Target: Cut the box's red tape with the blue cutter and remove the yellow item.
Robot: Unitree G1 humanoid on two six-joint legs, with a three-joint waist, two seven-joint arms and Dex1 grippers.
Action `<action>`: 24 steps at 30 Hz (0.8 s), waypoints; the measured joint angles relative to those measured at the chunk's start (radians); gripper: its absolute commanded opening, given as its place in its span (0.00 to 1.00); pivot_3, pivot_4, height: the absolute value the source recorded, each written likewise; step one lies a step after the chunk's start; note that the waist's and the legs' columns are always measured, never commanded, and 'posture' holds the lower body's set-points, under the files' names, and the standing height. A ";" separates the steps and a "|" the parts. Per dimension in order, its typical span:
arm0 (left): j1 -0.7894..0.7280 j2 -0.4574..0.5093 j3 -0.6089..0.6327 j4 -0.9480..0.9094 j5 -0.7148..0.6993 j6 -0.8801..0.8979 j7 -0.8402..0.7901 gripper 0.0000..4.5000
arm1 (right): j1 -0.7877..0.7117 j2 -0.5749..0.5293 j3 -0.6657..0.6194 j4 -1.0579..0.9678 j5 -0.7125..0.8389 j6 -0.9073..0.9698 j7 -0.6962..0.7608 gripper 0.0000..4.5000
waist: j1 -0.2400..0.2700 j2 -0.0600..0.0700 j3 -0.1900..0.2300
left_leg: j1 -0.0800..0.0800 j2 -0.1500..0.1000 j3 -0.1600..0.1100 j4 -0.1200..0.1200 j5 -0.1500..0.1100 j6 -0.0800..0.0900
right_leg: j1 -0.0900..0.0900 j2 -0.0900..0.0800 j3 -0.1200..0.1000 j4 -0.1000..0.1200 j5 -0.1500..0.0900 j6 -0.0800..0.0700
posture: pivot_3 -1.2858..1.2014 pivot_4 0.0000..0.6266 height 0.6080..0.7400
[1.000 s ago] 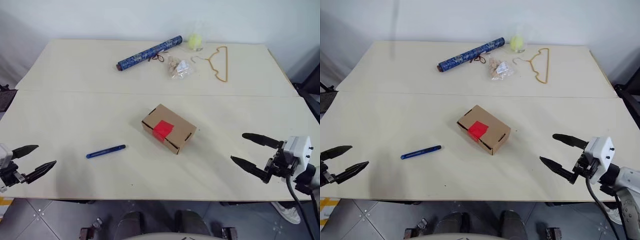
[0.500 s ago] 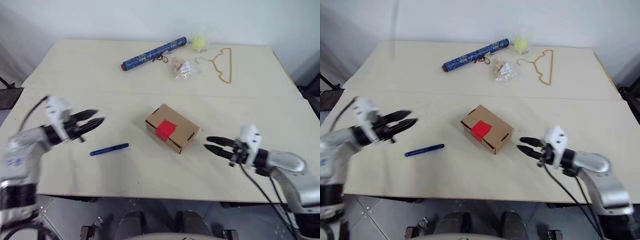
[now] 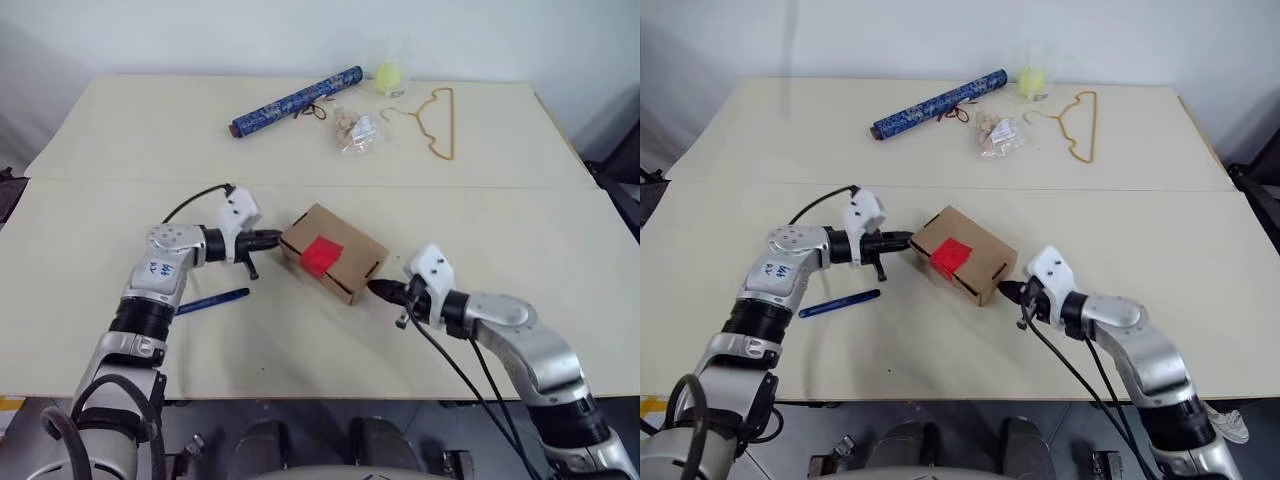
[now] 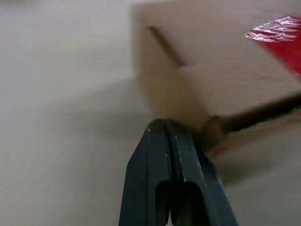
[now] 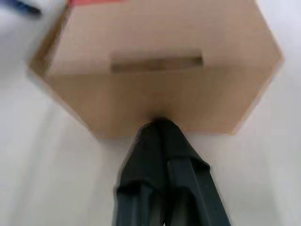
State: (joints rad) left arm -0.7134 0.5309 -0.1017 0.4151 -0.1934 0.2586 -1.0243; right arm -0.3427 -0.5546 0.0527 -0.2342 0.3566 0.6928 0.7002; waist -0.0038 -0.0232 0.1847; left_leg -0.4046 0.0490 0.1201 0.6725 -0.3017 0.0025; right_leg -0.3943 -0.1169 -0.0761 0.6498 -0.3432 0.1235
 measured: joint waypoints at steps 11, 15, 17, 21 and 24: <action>0.220 -0.021 -0.077 -0.452 -0.134 0.182 -0.112 0.01 | -0.183 -0.102 -0.022 0.361 -0.151 -0.211 0.011 0.00 | 0.001 0.000 0.000 | -0.001 0.001 -0.002 0.003 -0.001 0.001 | 0.000 0.000 0.002 0.002 0.000 0.000 | 0.52 0.24 1.00; 0.201 0.012 -0.022 -0.537 -0.212 0.236 -0.113 0.01 | -0.171 -0.113 -0.050 0.373 -0.137 -0.245 0.053 0.00 | 0.000 0.001 0.000 | 0.000 0.001 -0.003 0.003 -0.001 0.001 | 0.000 0.000 0.004 0.002 0.000 0.000 | 0.52 0.24 1.00; 0.136 0.027 0.027 -0.514 -0.263 0.280 -0.109 0.01 | -0.110 -0.157 -0.077 0.315 -0.104 -0.203 0.092 0.00 | 0.008 0.001 0.001 | -0.002 0.001 -0.004 0.005 -0.001 0.001 | 0.000 0.000 0.003 0.003 0.000 0.000 | 0.52 0.24 1.00; -0.110 0.044 0.139 -0.277 -0.230 0.218 -0.024 0.01 | 0.072 -0.233 -0.055 0.069 0.038 0.005 0.224 0.00 | 0.026 0.001 0.000 | -0.001 0.000 -0.005 0.008 -0.002 0.002 | 0.003 0.001 0.002 0.002 0.000 0.000 | 0.52 0.24 1.00; -0.177 -0.015 0.095 -0.084 -0.097 0.053 0.078 0.01 | 0.087 -0.200 -0.030 -0.060 0.109 0.105 0.214 0.00 | 0.025 0.002 0.000 | 0.000 -0.001 -0.003 0.010 -0.003 0.004 | 0.003 0.000 0.004 0.001 0.001 0.002 | 0.52 0.24 1.00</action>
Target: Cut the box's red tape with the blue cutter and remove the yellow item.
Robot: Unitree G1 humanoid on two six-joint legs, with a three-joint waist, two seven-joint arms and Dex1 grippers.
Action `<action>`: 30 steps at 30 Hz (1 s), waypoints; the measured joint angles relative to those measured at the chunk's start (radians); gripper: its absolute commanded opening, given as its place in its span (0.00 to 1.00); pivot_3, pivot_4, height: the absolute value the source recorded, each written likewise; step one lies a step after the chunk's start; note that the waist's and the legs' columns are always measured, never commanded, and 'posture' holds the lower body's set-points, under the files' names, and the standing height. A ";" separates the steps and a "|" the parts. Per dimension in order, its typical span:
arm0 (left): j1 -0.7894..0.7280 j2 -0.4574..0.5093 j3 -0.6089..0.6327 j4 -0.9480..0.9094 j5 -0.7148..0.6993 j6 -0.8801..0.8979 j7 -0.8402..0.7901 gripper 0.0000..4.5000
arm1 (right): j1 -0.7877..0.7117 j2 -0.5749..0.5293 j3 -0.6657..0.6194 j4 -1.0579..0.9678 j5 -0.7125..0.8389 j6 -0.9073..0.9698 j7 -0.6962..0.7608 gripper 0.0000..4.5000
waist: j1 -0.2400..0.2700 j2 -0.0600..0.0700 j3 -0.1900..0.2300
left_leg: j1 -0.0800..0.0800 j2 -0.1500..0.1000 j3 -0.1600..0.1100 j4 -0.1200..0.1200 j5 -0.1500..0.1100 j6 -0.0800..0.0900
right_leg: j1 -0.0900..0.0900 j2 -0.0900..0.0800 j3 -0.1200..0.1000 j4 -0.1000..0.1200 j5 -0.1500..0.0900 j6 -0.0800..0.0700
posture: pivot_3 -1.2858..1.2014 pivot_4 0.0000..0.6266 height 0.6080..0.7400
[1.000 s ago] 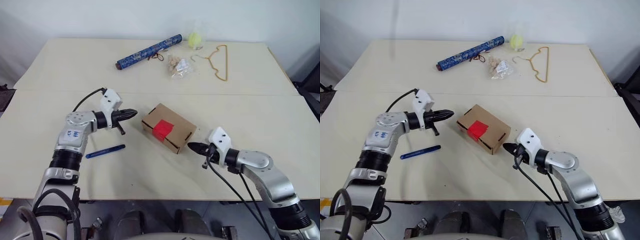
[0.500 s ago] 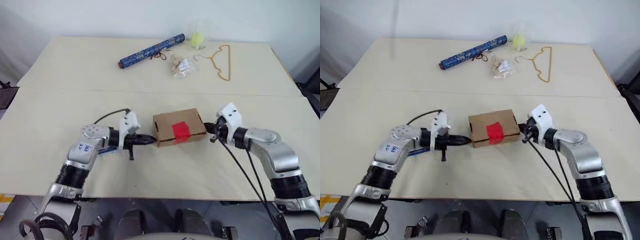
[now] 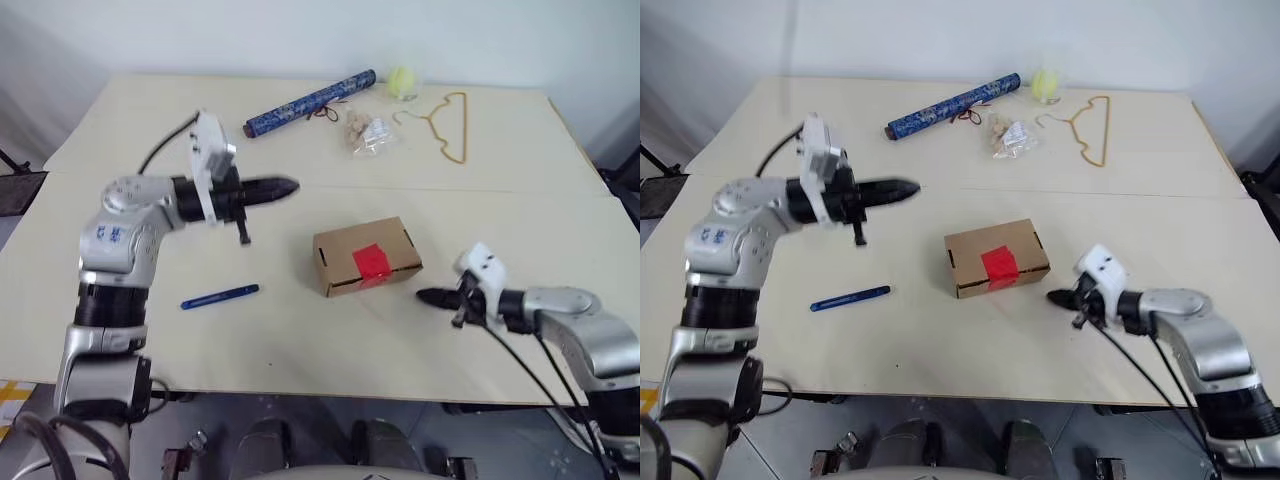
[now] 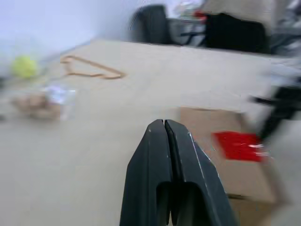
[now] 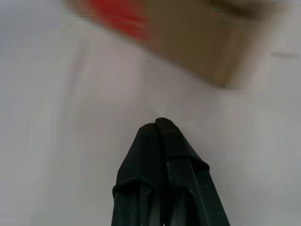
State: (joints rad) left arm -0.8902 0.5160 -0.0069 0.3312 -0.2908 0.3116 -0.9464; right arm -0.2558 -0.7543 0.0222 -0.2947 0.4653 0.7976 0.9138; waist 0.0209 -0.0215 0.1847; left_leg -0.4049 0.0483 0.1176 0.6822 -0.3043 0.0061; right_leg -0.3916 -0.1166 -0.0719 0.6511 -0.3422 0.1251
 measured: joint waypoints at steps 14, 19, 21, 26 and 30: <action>0.005 -0.123 -0.207 0.237 0.175 -0.169 -0.185 0.01 | -0.073 0.118 0.059 -0.071 -0.073 0.072 -0.257 0.00 | 0.000 -0.001 0.001 | -0.005 0.000 0.006 0.000 0.000 0.000 | -0.006 0.001 -0.002 0.002 0.000 0.000 | 0.52 0.24 1.00; 0.110 -0.152 -0.236 0.074 0.154 -0.063 -0.246 0.01 | -0.102 0.029 0.060 0.016 -0.112 0.006 -0.183 0.00 | 0.002 -0.001 0.001 | -0.005 0.000 0.005 0.001 0.000 0.000 | -0.004 0.000 -0.002 0.001 0.000 0.000 | 0.52 0.24 1.00; 0.142 -0.178 -0.252 0.020 0.152 -0.031 -0.243 0.01 | -0.127 0.005 0.061 0.070 -0.135 -0.042 -0.151 0.00 | 0.002 -0.001 0.001 | -0.005 0.000 0.005 0.001 0.000 0.000 | -0.004 0.000 -0.002 0.001 0.000 0.000 | 0.52 0.24 1.00; 0.165 -0.227 -0.272 -0.046 0.153 0.021 -0.195 0.01 | -0.162 -0.004 0.061 0.173 -0.188 -0.143 -0.112 0.00 | 0.001 -0.001 0.001 | -0.004 0.001 0.004 0.001 0.000 0.000 | -0.004 0.000 -0.002 0.002 0.000 0.000 | 0.52 0.24 1.00; 0.181 -0.236 -0.282 -0.075 0.157 0.037 -0.158 0.01 | -0.164 -0.004 0.068 0.219 -0.215 -0.192 -0.079 0.00 | 0.000 -0.001 0.001 | -0.004 0.001 0.004 0.001 0.000 0.000 | -0.004 0.000 -0.002 0.002 0.000 0.000 | 0.52 0.24 1.00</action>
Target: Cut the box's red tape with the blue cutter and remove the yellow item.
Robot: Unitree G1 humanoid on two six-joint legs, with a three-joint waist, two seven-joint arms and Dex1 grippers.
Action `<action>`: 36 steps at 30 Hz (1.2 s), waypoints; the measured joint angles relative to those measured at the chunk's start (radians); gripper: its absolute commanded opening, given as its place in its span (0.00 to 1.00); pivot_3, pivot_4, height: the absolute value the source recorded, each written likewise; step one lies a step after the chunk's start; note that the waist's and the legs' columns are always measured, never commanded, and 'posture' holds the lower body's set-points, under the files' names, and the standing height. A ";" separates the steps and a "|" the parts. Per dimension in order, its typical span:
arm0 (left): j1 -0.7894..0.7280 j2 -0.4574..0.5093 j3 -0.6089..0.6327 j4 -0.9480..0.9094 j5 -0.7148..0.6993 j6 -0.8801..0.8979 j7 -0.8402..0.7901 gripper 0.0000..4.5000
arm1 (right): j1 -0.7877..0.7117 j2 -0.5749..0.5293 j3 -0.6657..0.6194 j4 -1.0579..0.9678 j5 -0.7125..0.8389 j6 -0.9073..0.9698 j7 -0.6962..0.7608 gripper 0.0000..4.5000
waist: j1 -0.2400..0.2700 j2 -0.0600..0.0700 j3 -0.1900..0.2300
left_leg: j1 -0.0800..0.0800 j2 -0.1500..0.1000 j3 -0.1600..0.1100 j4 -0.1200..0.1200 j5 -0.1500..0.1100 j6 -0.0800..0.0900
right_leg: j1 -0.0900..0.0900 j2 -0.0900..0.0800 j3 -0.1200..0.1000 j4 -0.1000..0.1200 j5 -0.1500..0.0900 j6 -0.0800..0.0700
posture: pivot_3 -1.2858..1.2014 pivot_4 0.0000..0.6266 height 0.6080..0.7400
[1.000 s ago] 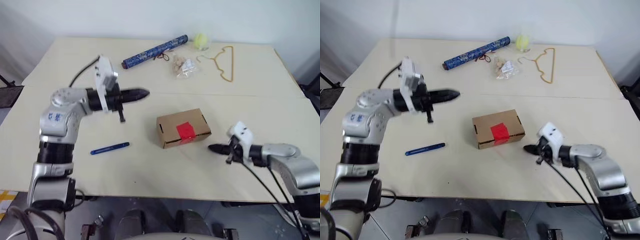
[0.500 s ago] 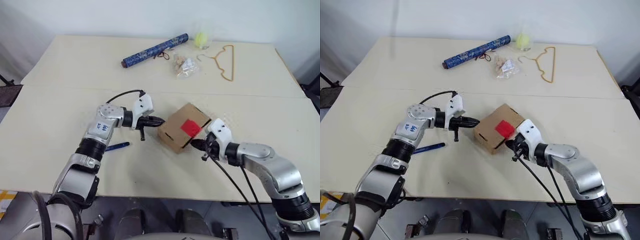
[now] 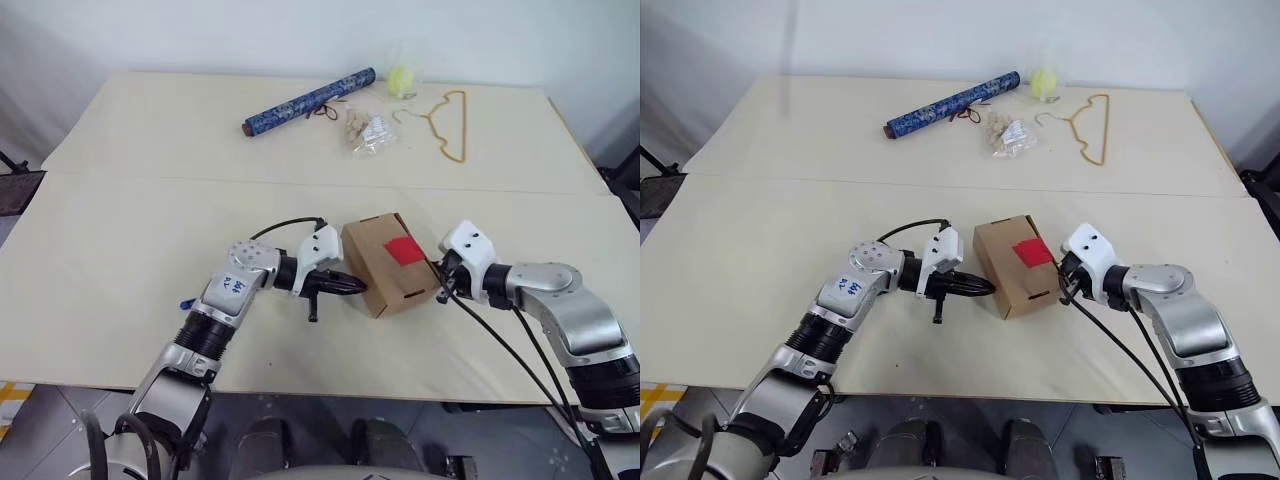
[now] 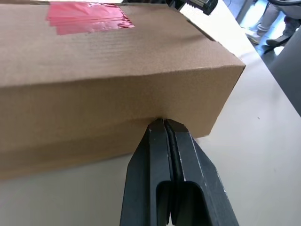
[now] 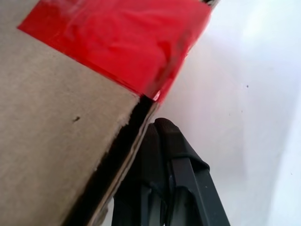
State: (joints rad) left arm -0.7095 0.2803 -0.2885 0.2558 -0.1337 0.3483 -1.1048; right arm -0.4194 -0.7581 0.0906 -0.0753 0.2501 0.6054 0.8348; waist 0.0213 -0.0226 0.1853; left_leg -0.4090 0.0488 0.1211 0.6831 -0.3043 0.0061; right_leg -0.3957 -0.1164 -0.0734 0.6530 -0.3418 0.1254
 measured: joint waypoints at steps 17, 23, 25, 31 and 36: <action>0.198 0.502 0.472 -0.029 -0.177 -0.203 -0.111 0.61 | 0.346 -0.073 -0.478 -0.192 0.323 -0.188 0.293 0.83 | -0.018 0.000 0.000 | 0.005 0.002 -0.004 -0.003 0.000 0.000 | 0.003 0.000 0.001 0.000 0.000 0.000 | 0.52 0.24 1.00; 0.419 0.625 0.640 0.202 -0.186 -0.394 -0.164 0.99 | 0.483 0.099 -0.511 -0.426 0.537 -0.229 0.315 1.00 | -0.023 0.000 0.000 | 0.005 0.006 -0.004 -0.003 -0.002 0.000 | 0.003 -0.001 0.001 -0.001 0.000 0.000 | 0.52 0.24 1.00; 0.505 0.684 0.699 0.345 -0.178 -0.470 -0.166 0.99 | 0.536 0.149 -0.477 -0.493 0.518 -0.286 0.301 1.00 | -0.026 -0.001 0.000 | 0.005 0.007 -0.004 -0.003 -0.002 0.001 | 0.003 0.000 0.001 -0.001 0.000 0.000 | 0.52 0.24 1.00; 0.567 0.811 0.777 0.566 -0.181 -0.544 -0.244 0.99 | 0.608 0.104 -0.491 -0.601 0.530 -0.345 0.327 1.00 | -0.012 -0.002 -0.001 | 0.006 0.005 -0.003 -0.002 -0.006 0.005 | 0.004 -0.004 0.000 -0.007 0.000 -0.001 | 0.52 0.24 1.00; 0.604 0.807 0.769 0.460 -0.237 -0.478 -0.357 0.99 | 0.612 0.048 -0.547 -0.598 0.571 -0.344 0.335 1.00 | -0.010 -0.005 -0.003 | 0.006 0.005 -0.002 -0.002 -0.006 0.004 | 0.004 -0.005 -0.001 -0.006 0.001 -0.001 | 0.52 0.24 1.00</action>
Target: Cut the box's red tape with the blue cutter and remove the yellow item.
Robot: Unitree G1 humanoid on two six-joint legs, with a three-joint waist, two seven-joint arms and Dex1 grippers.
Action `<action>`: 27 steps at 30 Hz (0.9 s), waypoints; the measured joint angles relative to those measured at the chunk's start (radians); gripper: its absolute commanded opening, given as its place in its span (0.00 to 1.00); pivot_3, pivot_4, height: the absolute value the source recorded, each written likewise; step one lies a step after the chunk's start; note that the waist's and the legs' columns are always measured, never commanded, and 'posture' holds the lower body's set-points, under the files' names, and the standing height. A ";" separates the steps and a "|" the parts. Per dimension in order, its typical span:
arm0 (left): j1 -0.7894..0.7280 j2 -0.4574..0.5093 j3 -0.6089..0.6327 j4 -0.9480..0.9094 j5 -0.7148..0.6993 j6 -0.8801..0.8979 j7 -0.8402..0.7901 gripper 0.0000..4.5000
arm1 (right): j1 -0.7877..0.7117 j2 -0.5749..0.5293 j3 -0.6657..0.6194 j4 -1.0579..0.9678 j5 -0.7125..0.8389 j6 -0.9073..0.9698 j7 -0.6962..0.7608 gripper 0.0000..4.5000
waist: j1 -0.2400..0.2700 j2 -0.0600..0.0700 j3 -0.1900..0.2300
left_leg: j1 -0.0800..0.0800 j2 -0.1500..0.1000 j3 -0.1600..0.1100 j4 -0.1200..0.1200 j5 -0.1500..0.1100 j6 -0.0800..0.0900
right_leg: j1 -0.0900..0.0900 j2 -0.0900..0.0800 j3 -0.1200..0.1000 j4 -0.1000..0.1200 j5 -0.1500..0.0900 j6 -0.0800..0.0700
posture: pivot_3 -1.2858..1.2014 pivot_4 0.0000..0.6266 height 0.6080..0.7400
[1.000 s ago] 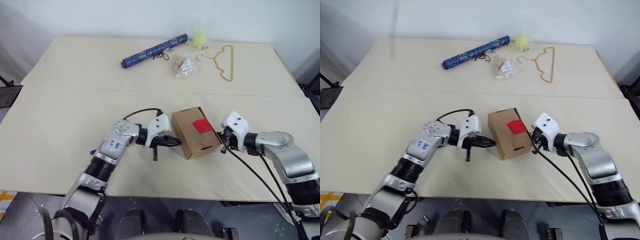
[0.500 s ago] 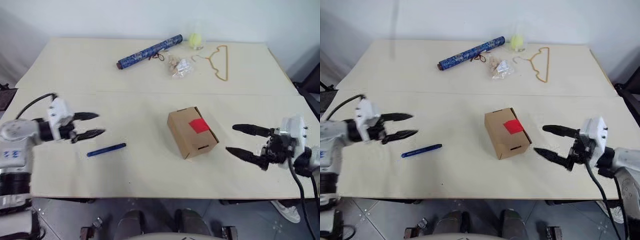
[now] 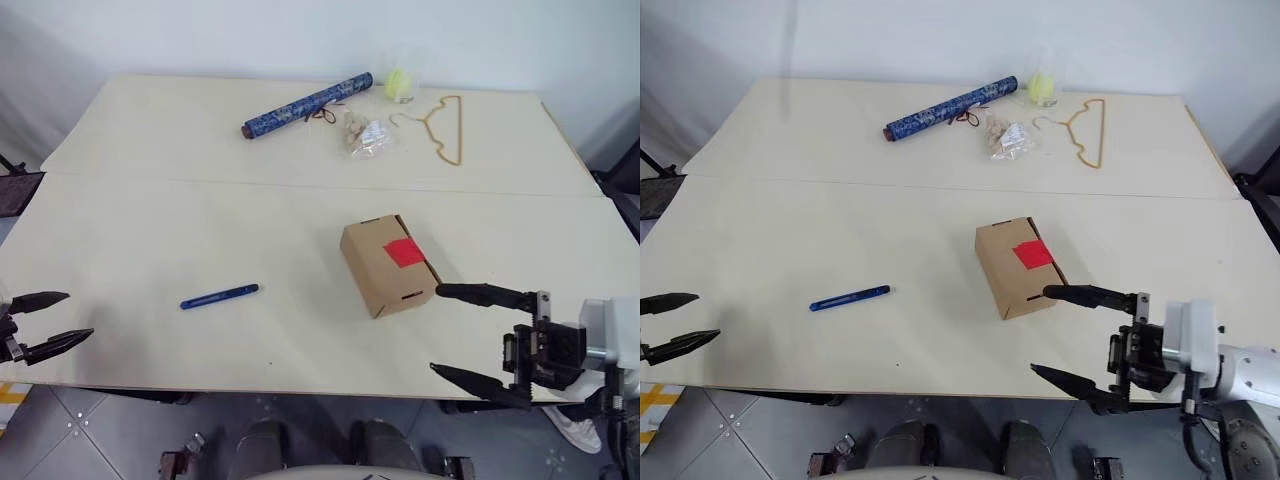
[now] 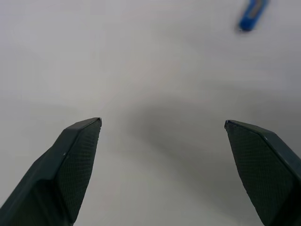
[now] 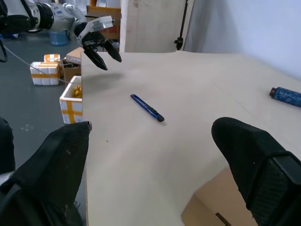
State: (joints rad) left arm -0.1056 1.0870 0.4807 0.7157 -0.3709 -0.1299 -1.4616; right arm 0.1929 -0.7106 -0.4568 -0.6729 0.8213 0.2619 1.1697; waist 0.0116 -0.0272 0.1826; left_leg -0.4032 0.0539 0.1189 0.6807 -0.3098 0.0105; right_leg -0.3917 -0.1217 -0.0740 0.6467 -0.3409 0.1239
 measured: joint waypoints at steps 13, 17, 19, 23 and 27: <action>-0.169 -0.183 -0.365 -0.464 0.137 0.144 0.198 0.99 | 0.027 -0.063 0.010 -0.023 0.049 0.066 -0.057 1.00 | -0.003 0.001 0.000 | 0.001 -0.006 0.003 0.000 0.001 0.001 | -0.001 -0.002 -0.001 0.006 0.001 0.003 | 0.52 0.24 1.00; -0.193 -0.169 -0.406 -0.459 0.178 0.142 0.204 0.99 | 0.065 -0.063 0.009 -0.025 0.044 0.065 -0.055 1.00 | -0.012 0.001 0.000 | 0.001 -0.005 0.002 0.000 0.001 0.001 | -0.001 -0.001 -0.001 0.006 0.001 0.002 | 0.52 0.24 1.00; -0.198 -0.167 -0.411 -0.459 0.183 0.141 0.209 0.99 | 0.080 -0.063 0.009 -0.030 0.044 0.063 -0.054 1.00 | -0.012 0.001 0.000 | 0.002 -0.004 0.002 0.000 0.001 0.001 | -0.001 -0.002 -0.001 0.006 0.001 0.002 | 0.52 0.24 1.00; -0.201 -0.167 -0.419 -0.461 0.183 0.172 0.220 0.87 | 0.101 -0.062 0.009 -0.031 0.034 0.053 -0.056 1.00 | -0.012 0.001 0.000 | 0.003 -0.004 0.002 0.000 0.001 0.001 | 0.000 -0.004 -0.001 0.004 0.001 0.002 | 0.52 0.24 1.00; -0.202 -0.167 -0.444 -0.466 0.185 0.186 0.227 0.61 | 0.108 -0.060 0.009 -0.031 0.019 0.041 -0.063 1.00 | -0.012 0.004 -0.001 | 0.010 -0.004 0.003 0.000 0.000 0.002 | 0.005 -0.005 0.000 0.005 0.001 0.002 | 0.52 0.24 1.00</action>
State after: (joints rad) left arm -0.3074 0.9203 0.0369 0.2492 -0.1859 0.0564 -1.2350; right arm 0.3010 -0.7710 -0.4476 -0.7039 0.8402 0.3033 1.1063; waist -0.0006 -0.0236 0.1818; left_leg -0.3933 0.0498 0.1214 0.6802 -0.3094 0.0127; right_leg -0.3864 -0.1267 -0.0744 0.6516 -0.3398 0.1262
